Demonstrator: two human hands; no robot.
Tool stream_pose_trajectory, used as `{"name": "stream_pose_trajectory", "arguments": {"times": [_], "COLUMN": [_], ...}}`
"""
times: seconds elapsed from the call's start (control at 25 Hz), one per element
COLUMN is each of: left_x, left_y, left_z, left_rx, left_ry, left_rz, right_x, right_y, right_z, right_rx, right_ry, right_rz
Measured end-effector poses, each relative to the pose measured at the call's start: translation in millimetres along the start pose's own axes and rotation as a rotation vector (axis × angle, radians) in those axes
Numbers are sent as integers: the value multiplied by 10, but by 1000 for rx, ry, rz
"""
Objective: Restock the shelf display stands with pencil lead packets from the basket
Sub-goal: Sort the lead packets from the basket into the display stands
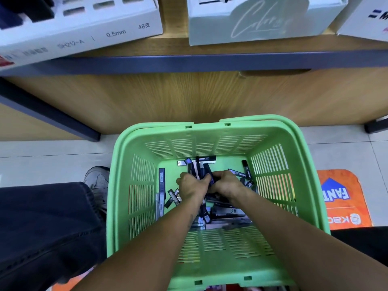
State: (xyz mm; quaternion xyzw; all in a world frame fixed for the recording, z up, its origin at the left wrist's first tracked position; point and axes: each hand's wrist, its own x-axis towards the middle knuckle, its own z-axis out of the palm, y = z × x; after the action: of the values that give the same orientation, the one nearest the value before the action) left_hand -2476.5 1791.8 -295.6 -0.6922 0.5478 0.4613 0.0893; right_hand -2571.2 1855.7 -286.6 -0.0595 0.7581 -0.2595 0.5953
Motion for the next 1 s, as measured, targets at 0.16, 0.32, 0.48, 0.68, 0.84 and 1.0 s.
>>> {"name": "stream_pose_trajectory", "arguments": {"times": [0.16,0.32,0.48,0.68,0.84,1.0], "left_x": [-8,16,-6,-137,-227,-358], "left_y": [-31,-78,-79,20,32,42], "left_z": [-40,-123,-161,-293,-503,-690], "left_rx": [-121,-365,-514,-495,-538,-390], "left_ry": [-42,-159,-170,-193,-391,-652], "left_rz": [-13,-156,-180,-90,-65,-5], "right_x": [-21,-56,-158,-284,-419,-666], "right_y": [-50,37,42,-145,-312,-528], "right_z": [22,11,-15,-155,-246,-262], "right_rx": [-36,73,206,66,-73,-90], "right_ry": [-58,-226,-369,-215,-2,-99], "right_rz": [-44,-38,20,-13,-184,-336]}}
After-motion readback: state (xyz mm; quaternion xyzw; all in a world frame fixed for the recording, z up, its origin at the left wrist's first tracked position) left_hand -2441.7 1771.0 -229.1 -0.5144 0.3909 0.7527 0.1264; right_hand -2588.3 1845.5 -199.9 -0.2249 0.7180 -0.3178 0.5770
